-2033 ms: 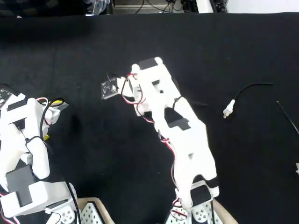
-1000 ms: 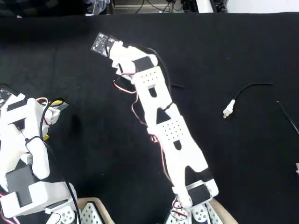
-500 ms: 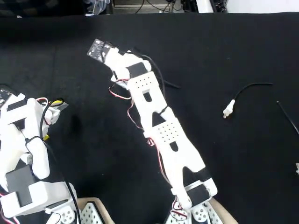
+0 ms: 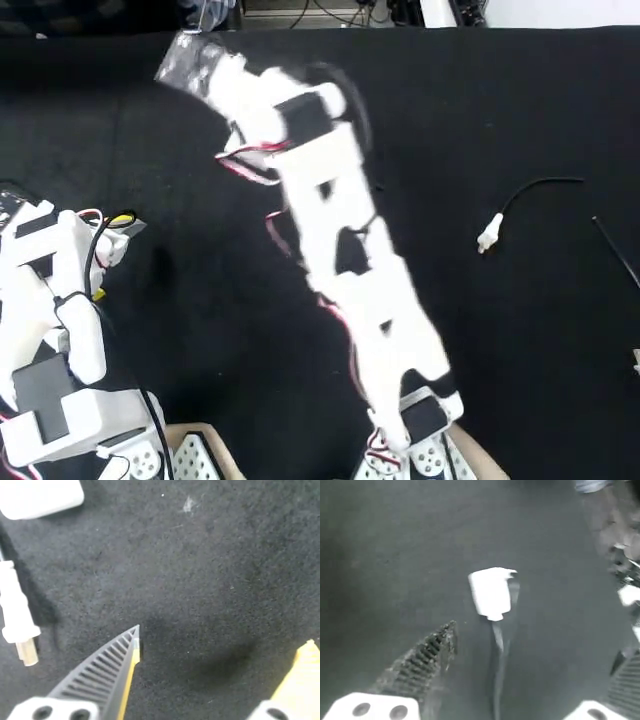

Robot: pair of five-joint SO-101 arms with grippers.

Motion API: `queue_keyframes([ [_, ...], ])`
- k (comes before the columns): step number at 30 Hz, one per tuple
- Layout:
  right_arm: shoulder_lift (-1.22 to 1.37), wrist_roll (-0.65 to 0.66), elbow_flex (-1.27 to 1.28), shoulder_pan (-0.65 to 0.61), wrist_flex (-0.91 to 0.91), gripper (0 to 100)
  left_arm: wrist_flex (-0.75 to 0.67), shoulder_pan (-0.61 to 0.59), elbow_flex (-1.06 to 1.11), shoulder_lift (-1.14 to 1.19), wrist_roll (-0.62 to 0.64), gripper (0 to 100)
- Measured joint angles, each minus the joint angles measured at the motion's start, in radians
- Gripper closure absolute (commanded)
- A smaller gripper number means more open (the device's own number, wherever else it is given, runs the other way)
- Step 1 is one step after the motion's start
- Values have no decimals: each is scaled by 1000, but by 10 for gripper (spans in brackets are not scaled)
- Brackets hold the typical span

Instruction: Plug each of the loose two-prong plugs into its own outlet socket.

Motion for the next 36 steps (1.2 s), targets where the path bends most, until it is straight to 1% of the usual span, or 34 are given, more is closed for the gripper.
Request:
queue_keyframes([
  [4,-126,-44,0,127,0,539,0,0,0,0,0,554],
  [9,-284,-48,0,315,3,539,0,0,0,0,0,554],
  [15,-371,-48,0,628,3,539,0,0,0,0,0,554],
  [19,-377,-48,0,845,3,539,-6,0,0,0,0,554],
  [26,-379,-48,37,1181,3,539,-6,0,0,0,0,554],
  [30,-379,15,206,1343,3,539,-6,0,0,0,0,554],
  [33,-379,137,376,1421,3,539,-6,0,0,0,0,554],
  [36,-379,262,552,1453,3,539,-6,0,0,0,0,554],
])
